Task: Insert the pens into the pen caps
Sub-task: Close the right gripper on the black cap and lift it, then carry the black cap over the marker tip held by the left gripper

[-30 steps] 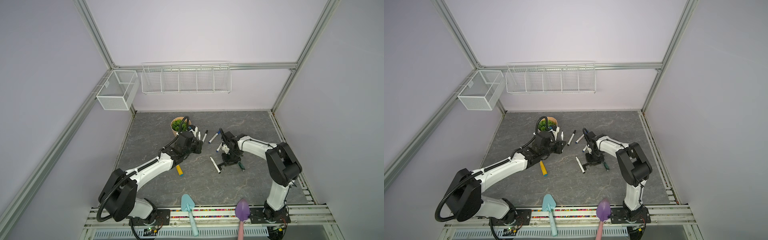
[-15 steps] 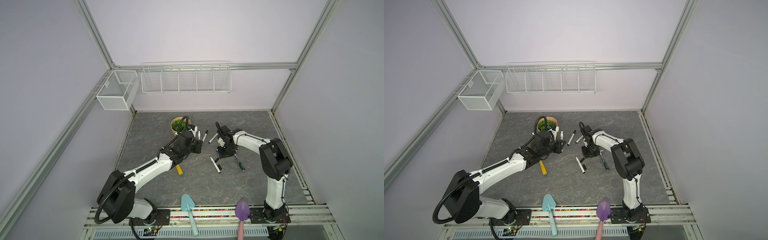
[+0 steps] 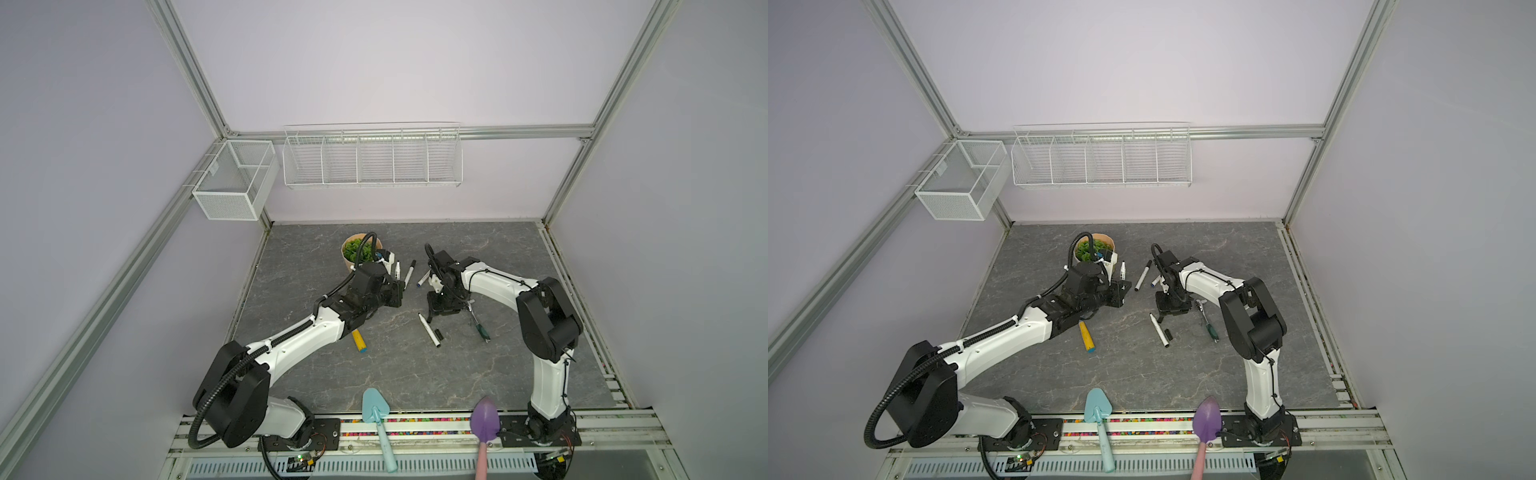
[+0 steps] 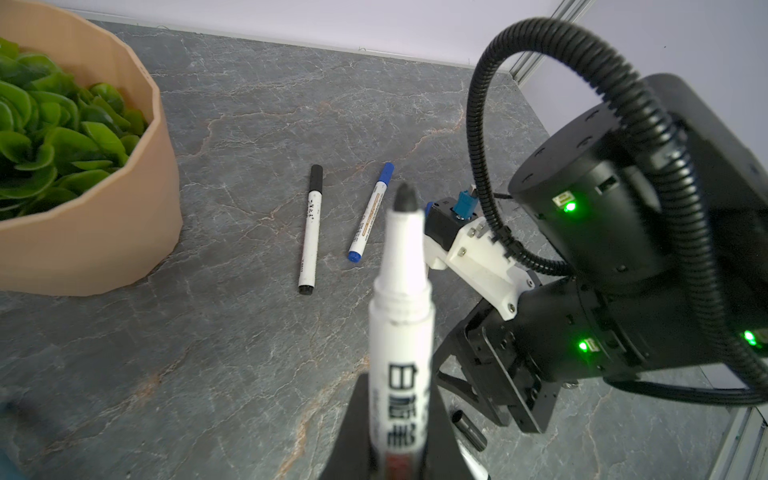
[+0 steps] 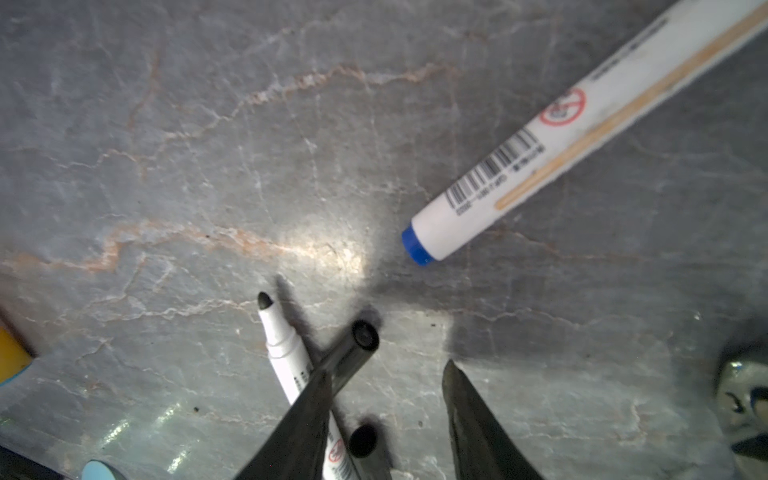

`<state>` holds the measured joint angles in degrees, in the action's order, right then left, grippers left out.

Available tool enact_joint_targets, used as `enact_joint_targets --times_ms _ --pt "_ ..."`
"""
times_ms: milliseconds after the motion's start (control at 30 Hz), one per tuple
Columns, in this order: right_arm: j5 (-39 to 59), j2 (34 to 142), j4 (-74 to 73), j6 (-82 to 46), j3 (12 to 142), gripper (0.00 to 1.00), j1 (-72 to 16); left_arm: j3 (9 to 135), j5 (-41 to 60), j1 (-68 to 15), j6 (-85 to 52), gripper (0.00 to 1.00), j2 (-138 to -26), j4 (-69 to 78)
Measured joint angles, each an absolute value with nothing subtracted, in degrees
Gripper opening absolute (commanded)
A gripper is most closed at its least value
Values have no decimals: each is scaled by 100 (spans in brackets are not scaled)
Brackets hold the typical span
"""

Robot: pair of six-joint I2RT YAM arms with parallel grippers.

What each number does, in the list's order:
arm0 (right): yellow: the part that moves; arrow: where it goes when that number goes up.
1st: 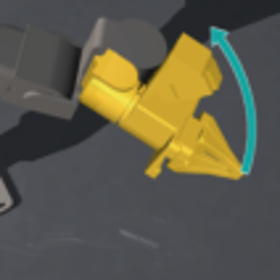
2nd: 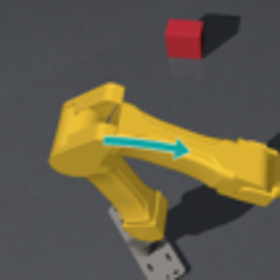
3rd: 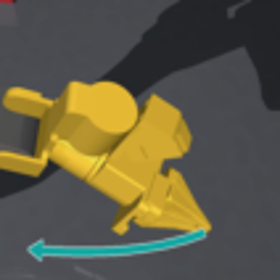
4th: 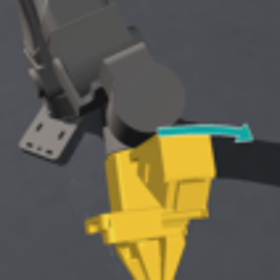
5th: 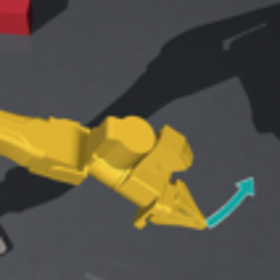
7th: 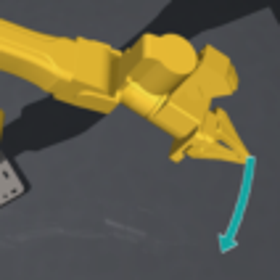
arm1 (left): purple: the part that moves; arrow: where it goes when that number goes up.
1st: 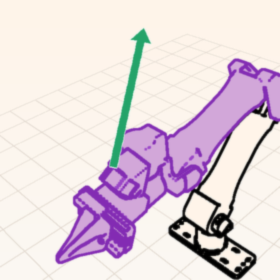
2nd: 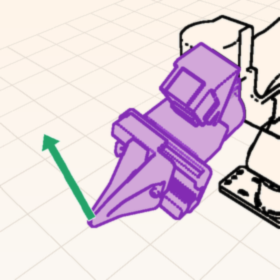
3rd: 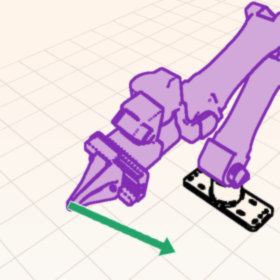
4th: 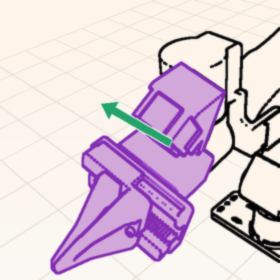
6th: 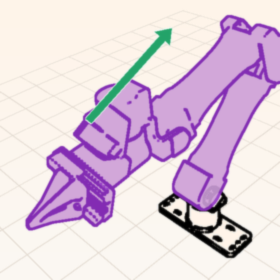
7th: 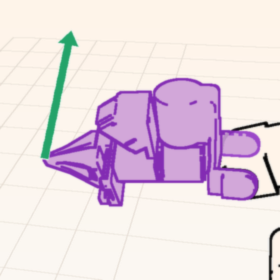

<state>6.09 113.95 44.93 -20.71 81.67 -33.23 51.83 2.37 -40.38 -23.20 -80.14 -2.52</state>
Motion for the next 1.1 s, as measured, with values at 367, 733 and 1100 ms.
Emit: enact_joint_targets --times_ms 367,733,1100 --pt "447 11843 4609 -2010 8586 41 -3597 5142 239 -4038 -2279 0 -7942 -342" --pt "-285 11863 4742 -1798 8584 15 -3741 5142 261 -4038 -2217 0 -7918 -366" --pt "353 10573 4139 -1754 7804 7 -3299 5162 746 -4132 -1944 0 -8058 -482"
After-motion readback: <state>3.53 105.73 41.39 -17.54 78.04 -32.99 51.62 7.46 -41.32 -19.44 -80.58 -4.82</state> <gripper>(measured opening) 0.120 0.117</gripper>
